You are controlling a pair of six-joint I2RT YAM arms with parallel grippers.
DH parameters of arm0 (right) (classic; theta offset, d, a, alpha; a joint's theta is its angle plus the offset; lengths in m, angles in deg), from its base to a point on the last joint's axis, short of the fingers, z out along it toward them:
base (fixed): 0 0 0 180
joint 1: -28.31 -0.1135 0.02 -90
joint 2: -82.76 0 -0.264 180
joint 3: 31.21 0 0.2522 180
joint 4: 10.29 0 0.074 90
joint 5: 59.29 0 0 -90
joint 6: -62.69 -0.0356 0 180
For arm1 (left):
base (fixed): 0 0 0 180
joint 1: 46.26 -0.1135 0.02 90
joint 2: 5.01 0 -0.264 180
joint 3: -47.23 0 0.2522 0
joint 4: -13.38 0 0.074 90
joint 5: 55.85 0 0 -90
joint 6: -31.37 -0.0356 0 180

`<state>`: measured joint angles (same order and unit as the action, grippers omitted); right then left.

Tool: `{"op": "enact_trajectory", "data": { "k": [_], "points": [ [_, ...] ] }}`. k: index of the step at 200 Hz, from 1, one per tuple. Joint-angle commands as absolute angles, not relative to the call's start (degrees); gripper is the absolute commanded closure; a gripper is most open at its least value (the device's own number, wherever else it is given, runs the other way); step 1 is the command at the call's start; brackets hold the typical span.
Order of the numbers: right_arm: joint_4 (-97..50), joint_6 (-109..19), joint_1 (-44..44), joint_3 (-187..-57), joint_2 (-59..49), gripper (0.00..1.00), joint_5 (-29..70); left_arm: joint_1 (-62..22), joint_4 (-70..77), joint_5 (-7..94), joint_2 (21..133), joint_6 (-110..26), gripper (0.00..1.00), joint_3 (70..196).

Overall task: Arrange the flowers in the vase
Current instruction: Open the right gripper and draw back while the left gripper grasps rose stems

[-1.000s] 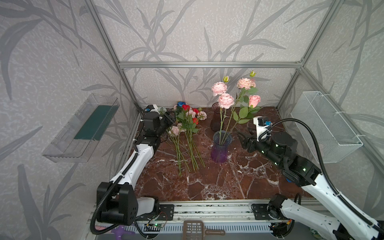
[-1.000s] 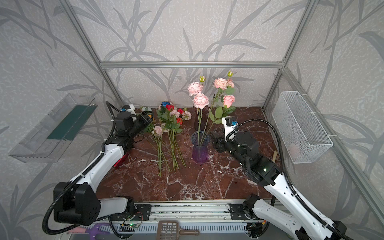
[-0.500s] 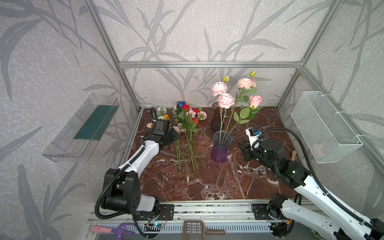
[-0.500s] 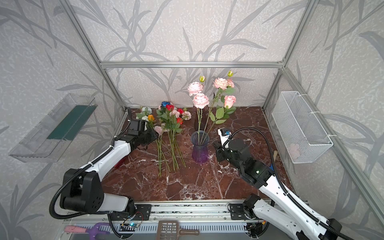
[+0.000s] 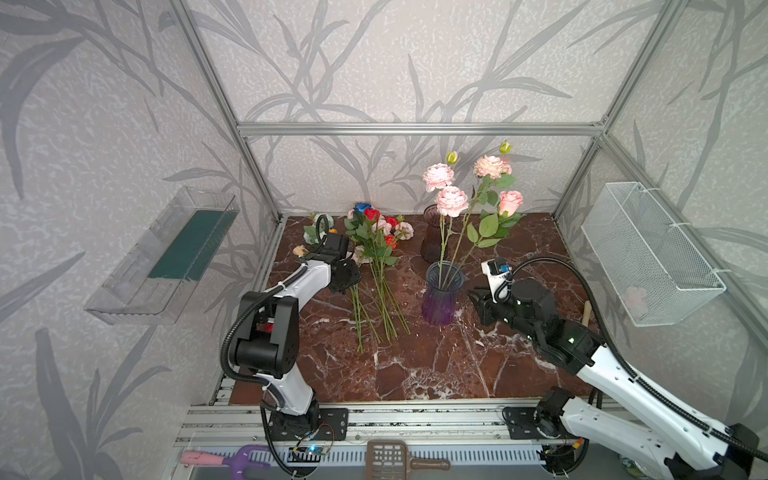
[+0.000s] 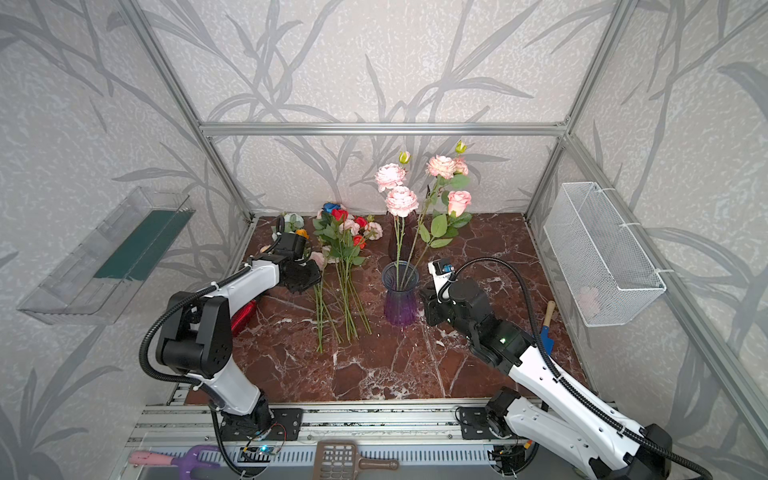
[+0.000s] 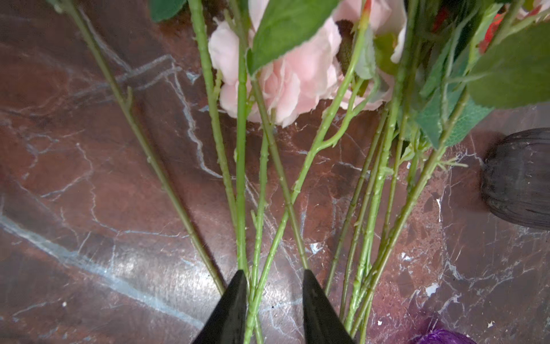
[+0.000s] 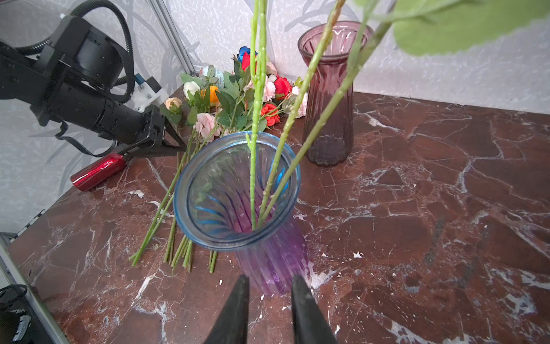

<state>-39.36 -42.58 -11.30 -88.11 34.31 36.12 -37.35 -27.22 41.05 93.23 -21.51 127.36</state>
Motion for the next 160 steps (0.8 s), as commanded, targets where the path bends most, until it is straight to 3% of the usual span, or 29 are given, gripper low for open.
{"op": "enact_trajectory", "data": {
  "k": [1,94,160],
  "points": [
    [-37.20,-43.95,-10.71,-86.43,36.09,0.74,35.65,-37.20,-30.47,37.42,94.65,-22.58,0.68,130.91],
    [-35.60,-45.49,-7.62,-84.74,36.21,0.76,31.34,-35.18,-31.18,34.89,103.21,-19.42,0.72,135.39],
    [-34.77,-46.29,-6.50,-83.67,37.06,0.78,29.86,-35.16,-29.28,35.20,104.31,-19.86,0.96,135.96]
  ]
}}
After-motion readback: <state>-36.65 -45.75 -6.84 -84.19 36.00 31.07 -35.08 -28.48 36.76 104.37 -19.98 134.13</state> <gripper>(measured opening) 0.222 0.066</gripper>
